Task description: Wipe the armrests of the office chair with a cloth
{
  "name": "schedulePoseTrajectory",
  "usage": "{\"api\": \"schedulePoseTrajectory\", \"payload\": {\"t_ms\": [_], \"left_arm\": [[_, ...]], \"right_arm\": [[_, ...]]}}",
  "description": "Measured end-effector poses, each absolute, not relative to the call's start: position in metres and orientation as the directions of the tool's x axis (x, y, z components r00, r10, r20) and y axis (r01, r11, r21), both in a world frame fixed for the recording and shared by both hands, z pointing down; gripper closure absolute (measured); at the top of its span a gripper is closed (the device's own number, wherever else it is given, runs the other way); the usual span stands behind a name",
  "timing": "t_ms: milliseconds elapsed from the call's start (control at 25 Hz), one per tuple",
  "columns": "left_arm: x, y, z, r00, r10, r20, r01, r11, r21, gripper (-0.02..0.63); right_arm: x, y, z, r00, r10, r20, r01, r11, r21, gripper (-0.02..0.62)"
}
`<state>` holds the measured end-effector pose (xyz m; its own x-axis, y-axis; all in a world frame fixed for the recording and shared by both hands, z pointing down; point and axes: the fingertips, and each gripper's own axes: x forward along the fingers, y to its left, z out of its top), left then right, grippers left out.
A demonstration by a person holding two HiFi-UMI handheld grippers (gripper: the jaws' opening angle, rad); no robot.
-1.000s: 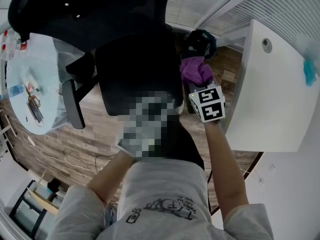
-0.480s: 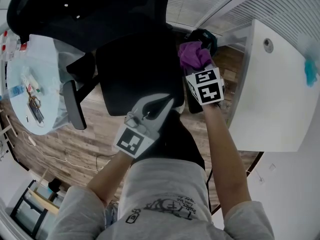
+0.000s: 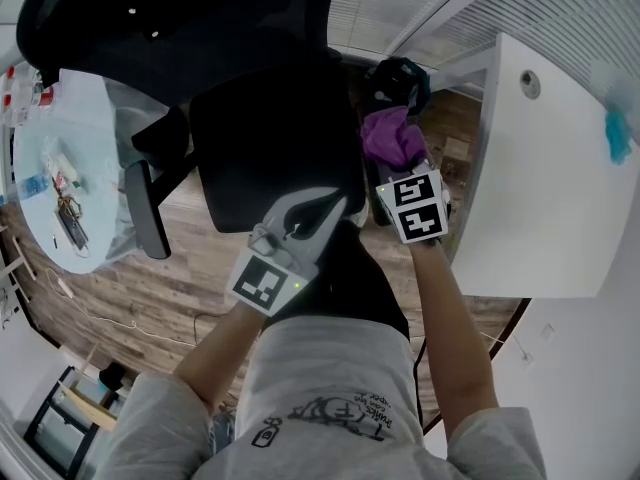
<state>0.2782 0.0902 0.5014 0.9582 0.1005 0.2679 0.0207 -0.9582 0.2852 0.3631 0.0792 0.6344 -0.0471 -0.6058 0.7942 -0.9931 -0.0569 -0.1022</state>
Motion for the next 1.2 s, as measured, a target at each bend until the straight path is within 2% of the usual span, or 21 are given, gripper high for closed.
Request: {"api": "schedulePoseTrajectory", "payload": {"t_ms": [560,880,1200], "left_arm": [[0.283,0.11,0.492,0.957,0.134,0.257,0.058,-0.957,0.284,0.604],[0.284,0.119,0.485,0.954,0.143,0.264,0.069,-0.96,0.273,0.604],[0.29,0.112,0.443,0.968,0.116,0.222,0.063,-0.971,0.232,0.604]], "right_arm": [[0.305,0.188,0.627,-0.035,-0.606,0.795,-0.993,-0.065,-0.094,0.555],[0.298,0.202,0.621,-0.028,-0.624,0.781,-0.989,-0.097,-0.114,0.554],[0.328,0.194,0.55,0.052,-0.777,0.627,-0.981,-0.158,-0.114,0.554]]}}
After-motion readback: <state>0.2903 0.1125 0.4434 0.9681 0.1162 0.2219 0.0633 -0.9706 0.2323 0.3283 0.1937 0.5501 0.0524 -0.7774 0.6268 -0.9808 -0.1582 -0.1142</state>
